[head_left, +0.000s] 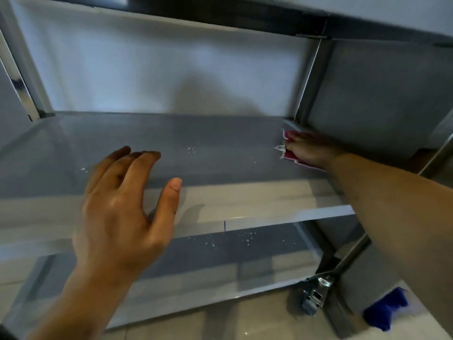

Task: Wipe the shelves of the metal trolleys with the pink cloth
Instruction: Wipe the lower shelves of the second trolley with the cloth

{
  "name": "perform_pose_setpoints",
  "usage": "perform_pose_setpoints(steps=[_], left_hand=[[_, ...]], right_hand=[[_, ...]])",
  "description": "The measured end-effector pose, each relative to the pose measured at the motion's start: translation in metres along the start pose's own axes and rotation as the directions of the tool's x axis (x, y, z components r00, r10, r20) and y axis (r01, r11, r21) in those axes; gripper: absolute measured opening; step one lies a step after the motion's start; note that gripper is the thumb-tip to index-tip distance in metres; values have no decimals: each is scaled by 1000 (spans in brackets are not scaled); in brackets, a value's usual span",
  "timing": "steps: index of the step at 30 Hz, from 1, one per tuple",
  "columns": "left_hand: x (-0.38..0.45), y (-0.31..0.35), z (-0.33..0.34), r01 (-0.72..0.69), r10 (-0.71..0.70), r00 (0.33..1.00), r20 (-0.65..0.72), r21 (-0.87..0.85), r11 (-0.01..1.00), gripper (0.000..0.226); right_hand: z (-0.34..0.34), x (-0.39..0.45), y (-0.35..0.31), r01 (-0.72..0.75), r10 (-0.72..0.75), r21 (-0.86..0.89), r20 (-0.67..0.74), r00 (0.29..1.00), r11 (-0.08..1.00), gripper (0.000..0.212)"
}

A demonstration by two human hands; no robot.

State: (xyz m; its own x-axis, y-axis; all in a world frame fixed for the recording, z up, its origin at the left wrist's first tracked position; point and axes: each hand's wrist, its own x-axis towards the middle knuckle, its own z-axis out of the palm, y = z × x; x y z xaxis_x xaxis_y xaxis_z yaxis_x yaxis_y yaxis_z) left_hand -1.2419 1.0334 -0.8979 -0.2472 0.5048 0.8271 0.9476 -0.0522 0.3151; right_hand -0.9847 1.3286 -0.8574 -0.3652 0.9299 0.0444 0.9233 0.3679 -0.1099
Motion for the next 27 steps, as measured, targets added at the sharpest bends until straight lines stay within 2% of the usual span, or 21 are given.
perform_pose_setpoints(steps=[4, 11, 15, 18, 21, 24, 27], left_hand=[[-1, -1, -2, 14, -14, 1000, -10, -26, 1000, 52], [-3, 1, -9, 22, -37, 996, -83, -177, 984, 49], [-3, -4, -15, 47, -88, 989, -121, -304, 952, 47], [-5, -11, -24, 72, -148, 981, -128, -466, 882, 45], [-3, -25, -36, 114, -216, 968, -127, -548, 829, 43], [-1, -52, -56, 117, -238, 954, -182, -504, 856, 38], [1, -83, -80, 102, -241, 939, -246, -469, 877, 39]], right_hand=[[-2, -26, -5, -21, 22, -28, 42, 999, 999, 61], [5, -64, -19, -45, 39, 62, 95, 995, 997, 62], [11, -72, -40, -61, 51, 81, 119, 992, 995, 65], [17, -72, -60, -57, 43, 122, 114, 993, 991, 68], [25, -67, -98, -14, 5, 87, 98, 995, 996, 70], [31, -52, -155, 87, -85, -11, 110, 990, 996, 71], [34, -41, -207, 143, -138, -35, 118, 983, 989, 75]])
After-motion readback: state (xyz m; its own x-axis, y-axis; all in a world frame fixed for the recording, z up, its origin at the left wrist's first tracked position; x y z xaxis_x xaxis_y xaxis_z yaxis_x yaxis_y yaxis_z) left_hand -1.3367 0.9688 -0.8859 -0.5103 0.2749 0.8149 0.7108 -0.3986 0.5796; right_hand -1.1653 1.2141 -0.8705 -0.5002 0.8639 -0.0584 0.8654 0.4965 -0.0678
